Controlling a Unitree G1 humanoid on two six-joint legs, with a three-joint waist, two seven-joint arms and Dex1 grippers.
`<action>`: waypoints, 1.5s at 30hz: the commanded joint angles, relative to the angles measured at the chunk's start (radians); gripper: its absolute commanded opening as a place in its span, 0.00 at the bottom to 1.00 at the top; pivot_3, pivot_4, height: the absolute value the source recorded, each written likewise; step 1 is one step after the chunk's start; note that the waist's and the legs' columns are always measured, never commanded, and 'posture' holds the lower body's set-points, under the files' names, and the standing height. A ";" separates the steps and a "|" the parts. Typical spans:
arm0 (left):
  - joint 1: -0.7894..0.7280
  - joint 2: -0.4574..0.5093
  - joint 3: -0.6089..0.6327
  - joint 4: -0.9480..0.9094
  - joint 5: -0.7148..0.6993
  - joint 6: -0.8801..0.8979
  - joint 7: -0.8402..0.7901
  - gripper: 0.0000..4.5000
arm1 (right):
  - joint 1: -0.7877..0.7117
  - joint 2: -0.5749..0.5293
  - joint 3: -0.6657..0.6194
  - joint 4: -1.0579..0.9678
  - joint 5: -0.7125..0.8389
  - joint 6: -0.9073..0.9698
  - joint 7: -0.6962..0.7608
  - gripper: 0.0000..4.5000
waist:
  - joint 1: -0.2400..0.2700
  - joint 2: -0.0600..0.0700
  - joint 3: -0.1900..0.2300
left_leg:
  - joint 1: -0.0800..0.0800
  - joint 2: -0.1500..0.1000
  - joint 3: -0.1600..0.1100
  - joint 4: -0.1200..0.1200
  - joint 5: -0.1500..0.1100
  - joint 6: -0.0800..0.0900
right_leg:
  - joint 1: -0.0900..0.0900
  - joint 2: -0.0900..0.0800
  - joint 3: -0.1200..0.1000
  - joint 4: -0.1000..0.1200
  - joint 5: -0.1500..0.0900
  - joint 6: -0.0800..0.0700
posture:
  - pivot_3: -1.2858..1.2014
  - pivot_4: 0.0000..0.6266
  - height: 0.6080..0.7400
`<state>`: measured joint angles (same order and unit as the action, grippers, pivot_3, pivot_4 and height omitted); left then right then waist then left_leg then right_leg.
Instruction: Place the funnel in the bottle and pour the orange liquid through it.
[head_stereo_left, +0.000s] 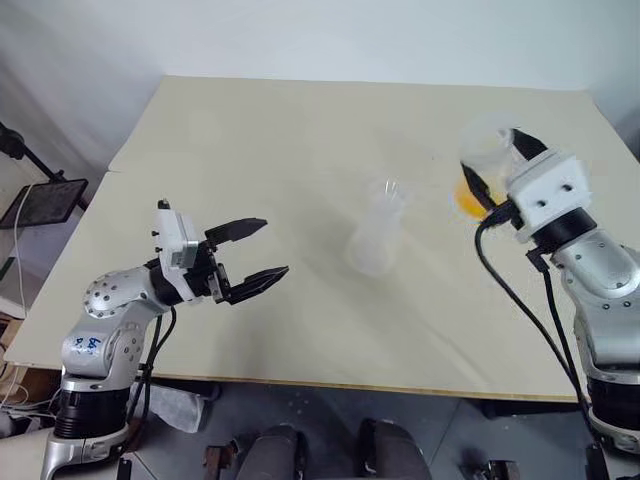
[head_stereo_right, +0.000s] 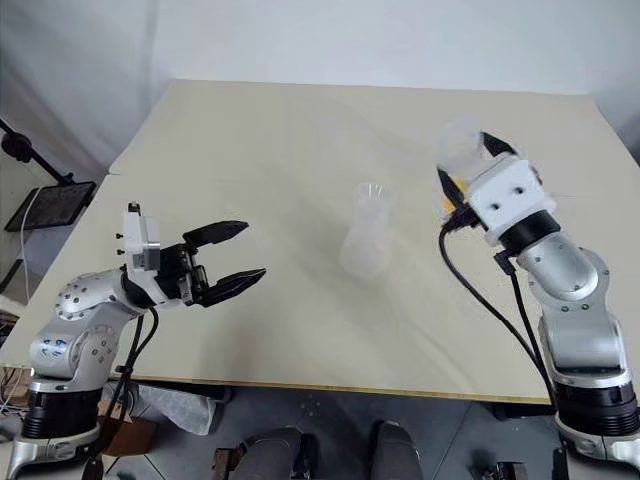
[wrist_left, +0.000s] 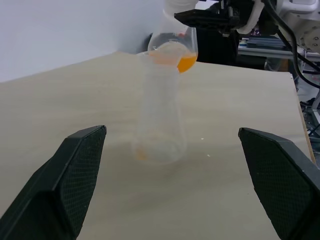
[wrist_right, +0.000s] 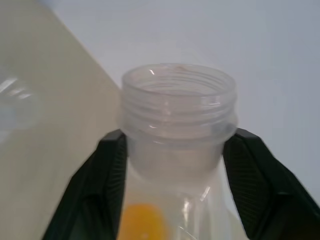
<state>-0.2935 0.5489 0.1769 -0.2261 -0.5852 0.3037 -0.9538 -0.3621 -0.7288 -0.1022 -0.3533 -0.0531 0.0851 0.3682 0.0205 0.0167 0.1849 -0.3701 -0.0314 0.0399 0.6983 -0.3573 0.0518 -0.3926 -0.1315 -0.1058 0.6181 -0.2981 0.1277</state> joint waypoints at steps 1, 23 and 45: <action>-0.015 -0.003 -0.003 -0.015 -0.005 -0.026 -0.001 1.00 | -0.002 -0.020 0.008 -0.027 -0.108 -0.093 -0.027 0.53 | 0.000 0.000 0.000 | 0.000 0.000 0.000 0.000 0.000 0.000 | 0.000 0.000 0.000 0.000 0.000 0.000 | 0.52 0.24 1.00; -0.018 -0.012 -0.025 -0.021 -0.008 -0.031 0.010 1.00 | -0.070 0.000 0.106 0.083 -0.470 -0.263 -0.092 0.53 | -0.004 0.000 0.000 | 0.000 0.000 0.000 0.000 0.000 -0.001 | 0.000 0.000 0.000 -0.001 0.000 0.000 | 0.52 0.24 1.00; -0.010 -0.026 -0.026 -0.034 -0.004 -0.039 0.034 1.00 | -0.150 -0.004 0.159 0.145 -0.659 -0.353 -0.161 0.53 | -0.014 0.000 0.000 | 0.000 0.001 -0.001 -0.001 0.001 -0.001 | 0.000 0.001 0.000 -0.002 0.000 0.000 | 0.52 0.24 1.00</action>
<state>-0.3040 0.5247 0.1460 -0.2223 -0.5850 0.2856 -0.9239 -0.4878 -0.7194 0.0730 -0.1886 -0.7018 -0.2513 0.2337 0.0063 0.0167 0.1851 -0.3705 -0.0307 0.0389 0.6975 -0.3566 0.0504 -0.3922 -0.1310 -0.1058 0.6161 -0.2982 0.1277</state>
